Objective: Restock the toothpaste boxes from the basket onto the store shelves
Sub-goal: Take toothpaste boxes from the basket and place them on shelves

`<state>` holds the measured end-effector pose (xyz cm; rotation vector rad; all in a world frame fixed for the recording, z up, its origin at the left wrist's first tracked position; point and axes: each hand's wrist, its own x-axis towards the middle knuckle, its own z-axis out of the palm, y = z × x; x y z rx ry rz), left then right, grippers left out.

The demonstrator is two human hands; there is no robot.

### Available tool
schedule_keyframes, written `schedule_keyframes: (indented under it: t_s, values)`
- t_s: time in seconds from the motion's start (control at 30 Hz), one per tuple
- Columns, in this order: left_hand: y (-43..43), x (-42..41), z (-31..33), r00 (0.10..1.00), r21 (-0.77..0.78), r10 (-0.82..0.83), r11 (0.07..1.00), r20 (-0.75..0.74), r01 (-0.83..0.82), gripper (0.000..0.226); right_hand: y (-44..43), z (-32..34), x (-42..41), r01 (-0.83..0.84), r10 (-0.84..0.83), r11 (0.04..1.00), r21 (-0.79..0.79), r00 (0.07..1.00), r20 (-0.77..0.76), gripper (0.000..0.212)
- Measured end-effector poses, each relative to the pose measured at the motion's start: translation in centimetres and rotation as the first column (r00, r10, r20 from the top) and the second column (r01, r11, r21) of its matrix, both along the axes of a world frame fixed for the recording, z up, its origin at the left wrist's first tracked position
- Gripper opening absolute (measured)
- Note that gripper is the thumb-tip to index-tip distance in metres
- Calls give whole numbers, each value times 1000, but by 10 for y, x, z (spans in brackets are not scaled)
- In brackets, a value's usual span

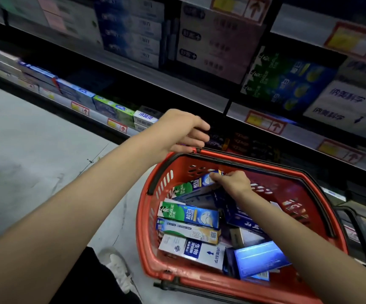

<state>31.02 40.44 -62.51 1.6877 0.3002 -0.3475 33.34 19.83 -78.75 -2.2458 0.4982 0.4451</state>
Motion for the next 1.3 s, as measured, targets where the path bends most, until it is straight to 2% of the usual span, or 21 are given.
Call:
schedule_keyframes:
  t_s: [0.2, 0.33, 0.43, 0.5, 0.6, 0.67, 0.77, 0.87, 0.97, 1.13, 1.3]
  values:
    - [4, 0, 9, 998, -37, 62, 997, -12, -63, 21, -6, 33, -4, 63, -50, 983, 173, 996, -79, 42]
    - [2, 0, 17, 986, -37, 166, 985, 11, -166, 20, -38, 98, -7, 51, -38, 916, 397, 998, -39, 23]
    - [-2, 0, 23, 960, -46, 275, 961, 50, -273, 18, -78, 146, -18, -15, -7, 878, 478, 999, 46, 21]
    - [-5, -1, 26, 932, -79, 358, 932, 61, -353, 20, -103, 169, -28, -41, -18, 829, 558, 995, 100, 22]
    - [-15, -6, 27, 904, -142, 424, 900, 59, -413, 20, -133, 186, -44, 13, -139, 704, 710, 983, 119, 25]
    - [-26, -11, 27, 917, -182, 395, 907, 53, -380, 19, -142, 192, -50, 46, -205, 634, 772, 972, 110, 22]
    - [-44, -20, 31, 946, -302, 316, 910, 64, -284, 23, -149, 200, -53, 20, -243, 592, 806, 958, 155, 8]
    - [-57, -25, 38, 954, -387, 278, 897, 117, -214, 29, -154, 201, -53, -2, -275, 530, 848, 946, 174, 27]
    - [-66, -24, 46, 952, -378, 218, 918, 215, -125, 34, -155, 202, -55, -4, -316, 480, 877, 932, 177, 49]
    - [-81, -14, 55, 951, -431, 220, 896, 218, -108, 39, -147, 201, -59, 18, -346, 436, 900, 926, 149, 37]
    - [-86, -4, 56, 953, -293, 173, 951, 250, -96, 57, -144, 195, -60, 32, -393, 393, 919, 909, 137, 47]
